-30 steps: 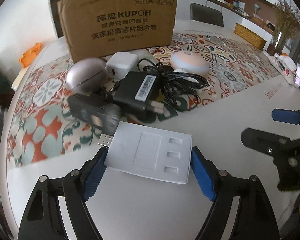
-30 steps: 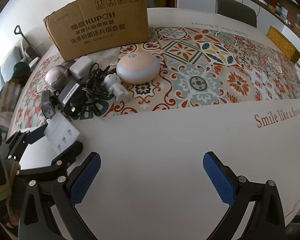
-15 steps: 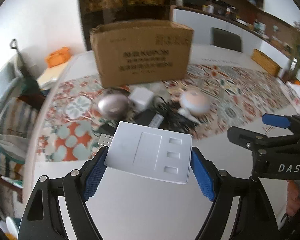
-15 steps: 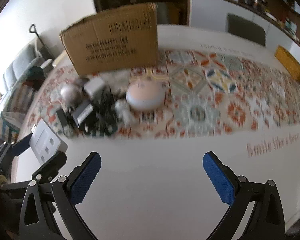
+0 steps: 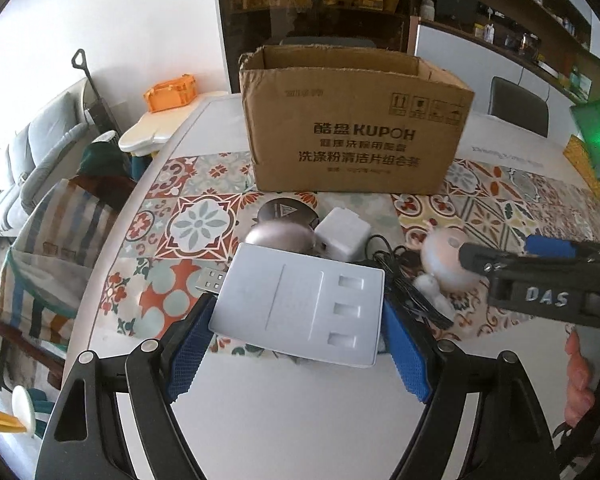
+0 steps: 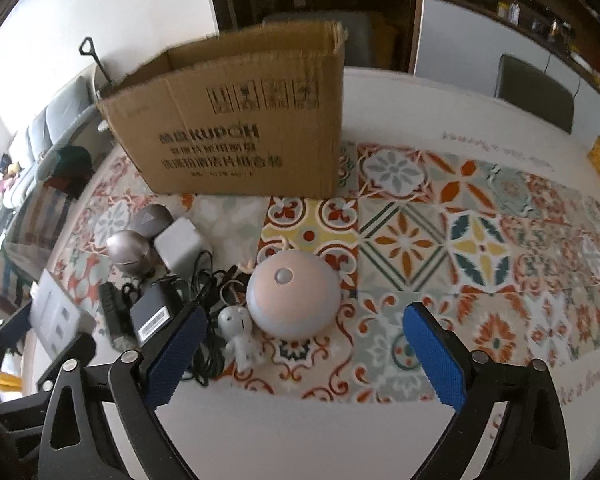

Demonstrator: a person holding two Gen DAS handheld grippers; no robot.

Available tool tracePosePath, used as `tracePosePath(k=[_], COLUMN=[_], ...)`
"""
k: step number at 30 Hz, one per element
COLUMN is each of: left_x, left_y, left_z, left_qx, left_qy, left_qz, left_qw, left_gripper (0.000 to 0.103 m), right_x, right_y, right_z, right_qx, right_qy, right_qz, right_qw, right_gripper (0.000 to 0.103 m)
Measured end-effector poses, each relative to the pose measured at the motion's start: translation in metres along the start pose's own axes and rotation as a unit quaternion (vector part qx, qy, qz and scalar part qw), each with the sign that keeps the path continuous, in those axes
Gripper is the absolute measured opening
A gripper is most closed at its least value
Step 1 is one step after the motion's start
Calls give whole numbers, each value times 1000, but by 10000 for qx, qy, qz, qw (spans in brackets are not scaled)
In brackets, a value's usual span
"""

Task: Organize rigid objects
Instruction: 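Lift the white plate with the left tool while the right tool grasps the pink humidifier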

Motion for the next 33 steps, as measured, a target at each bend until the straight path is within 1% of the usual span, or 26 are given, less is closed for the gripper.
tracePosePath(k=[1, 6, 10, 13, 17, 19, 20, 21, 22, 27, 33], left_x=[0, -3, -5, -9, -11, -11, -11, -11, -12, -10, -8], left_y=[2, 11, 15, 18, 21, 22, 22, 22, 22, 22, 26], left_z=[3, 24, 33, 36, 40, 41, 41, 41, 41, 36, 17], left_qx=[11, 212, 240, 251, 285, 305, 299, 287, 279, 258, 162], left_qy=[13, -44, -77, -66, -10, -10, 0, 19, 31, 20, -129], left_qz=[7, -17, -20, 38, 62, 49, 53, 67, 81, 47, -25], left_qw=[10000, 9998, 9997, 9997, 9996, 9995, 9995, 9996, 9996, 9997, 9998], left_gripper=[81, 81, 81, 81, 81, 81, 81, 81, 81, 81, 81], right_x=[0, 2, -1, -4, -6, -5, -5, -5, -5, -9, -7], right_y=[2, 6, 11, 11, 10, 9, 8, 7, 7, 2, 3], right_z=[9, 35, 54, 65, 76, 79, 81, 80, 80, 75, 44], right_qx=[104, 322, 525, 663, 780, 837, 880, 840, 815, 801, 594], right_qy=[1, -9, -75, -11, 49, 75, 94, 52, 18, 124, 133], right_qz=[38, 41, 110, 160, 198, 136, 120, 109, 110, 263, 200], right_qw=[9999, 9995, 9985, 9977, 9967, 9964, 9960, 9964, 9966, 9964, 9979], right_gripper=[95, 93, 90, 86, 85, 79, 78, 75, 75, 75, 74])
Point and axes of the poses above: each gripper's, at about its wrist camera, not at the fingertips, and z roughly the way its jaws point, x to its left, y to its top, the point moved 2 cm from there along z, roughly the way its jaws point, and after that the axes turned 5 degrees about y, right-handed, at the moved point
